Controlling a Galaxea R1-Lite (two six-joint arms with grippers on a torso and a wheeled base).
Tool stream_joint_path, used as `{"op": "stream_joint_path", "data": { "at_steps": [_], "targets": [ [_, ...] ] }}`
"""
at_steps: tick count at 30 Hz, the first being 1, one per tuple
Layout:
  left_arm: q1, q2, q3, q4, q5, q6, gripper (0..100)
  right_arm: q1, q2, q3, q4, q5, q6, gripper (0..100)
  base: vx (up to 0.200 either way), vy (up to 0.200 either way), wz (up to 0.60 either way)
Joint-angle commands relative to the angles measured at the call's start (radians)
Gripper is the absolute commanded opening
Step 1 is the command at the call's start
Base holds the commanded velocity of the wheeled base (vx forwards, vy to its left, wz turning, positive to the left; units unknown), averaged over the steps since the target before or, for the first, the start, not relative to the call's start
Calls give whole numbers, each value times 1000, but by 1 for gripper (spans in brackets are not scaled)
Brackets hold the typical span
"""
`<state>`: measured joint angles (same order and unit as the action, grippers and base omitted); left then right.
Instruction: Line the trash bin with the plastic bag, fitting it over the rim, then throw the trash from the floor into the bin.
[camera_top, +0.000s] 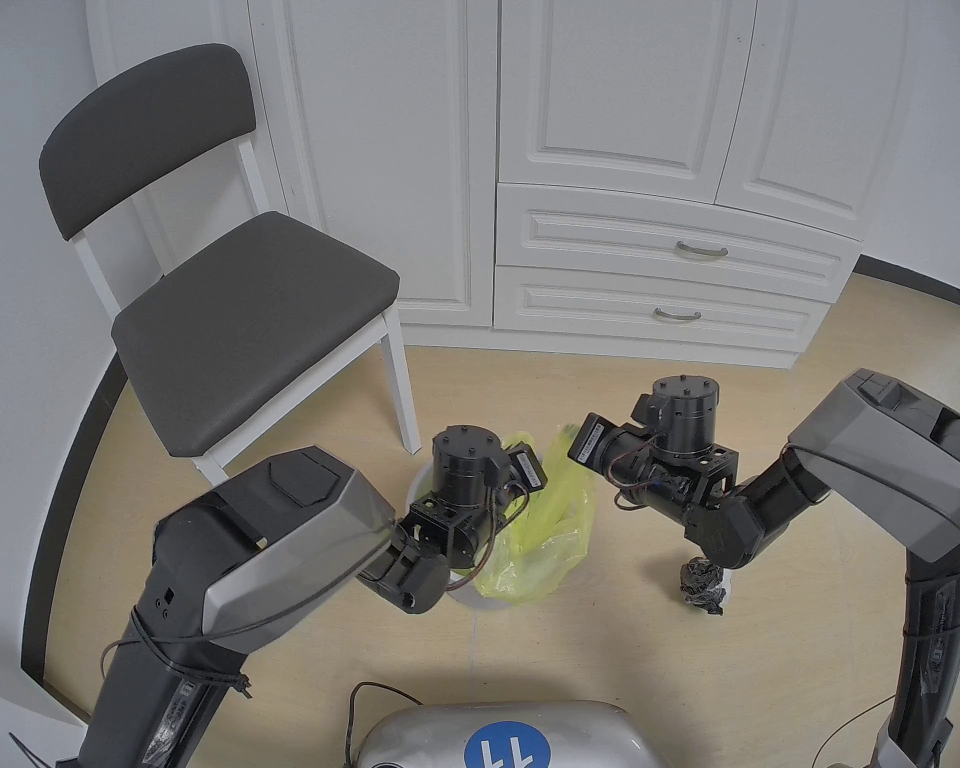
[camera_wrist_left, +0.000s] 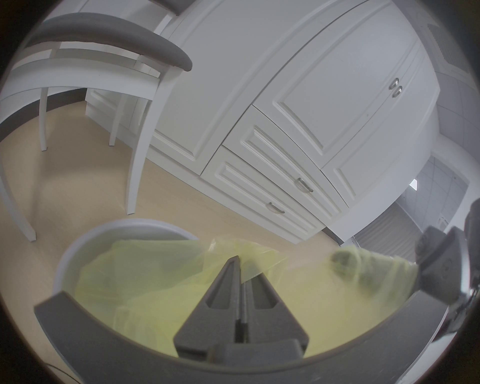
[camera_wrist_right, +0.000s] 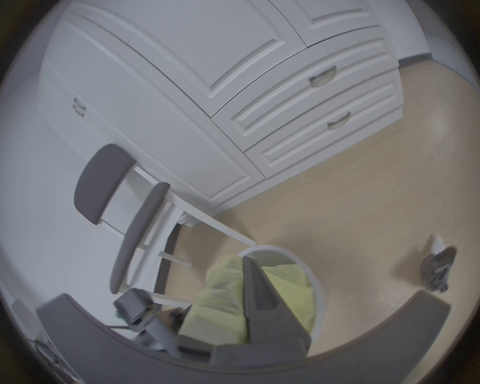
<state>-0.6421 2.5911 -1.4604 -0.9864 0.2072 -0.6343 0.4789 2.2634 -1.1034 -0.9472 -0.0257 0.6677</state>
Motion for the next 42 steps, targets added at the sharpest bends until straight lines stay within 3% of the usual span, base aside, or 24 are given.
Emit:
{"op": "stream_joint_path", "data": {
  "at_steps": [1,4,8,9,11,15,29,38,42],
  "targets": [
    [88,-40,52,3,-51,13,0,69,56,-55,-21,7,90,0,0,0,0],
    [128,-114,143,-3,-112,15,0,112,96,-85,-28,-3,148,0,0,0,0],
    [162,-192,236,-5,-189,54,0,113,134,-113,-28,1,162,0,0,0,0],
    [187,-226,293,-14,-239,107,0,113,166,-135,-27,1,179,0,0,0,0],
    [197,-239,333,-17,-270,162,0,113,200,-168,-22,1,193,0,0,0,0],
    [206,-239,357,-29,-278,220,0,112,257,-222,-21,0,199,0,0,0,0],
    [190,-172,353,-34,-273,219,0,63,324,-268,-24,-8,188,0,0,0,0],
    [176,-118,347,-51,-269,222,0,44,415,-320,-35,-49,102,0,0,0,0],
    [180,-71,278,-54,-250,212,0,32,436,-403,-30,-117,87,0,0,0,0]
  ]
}}
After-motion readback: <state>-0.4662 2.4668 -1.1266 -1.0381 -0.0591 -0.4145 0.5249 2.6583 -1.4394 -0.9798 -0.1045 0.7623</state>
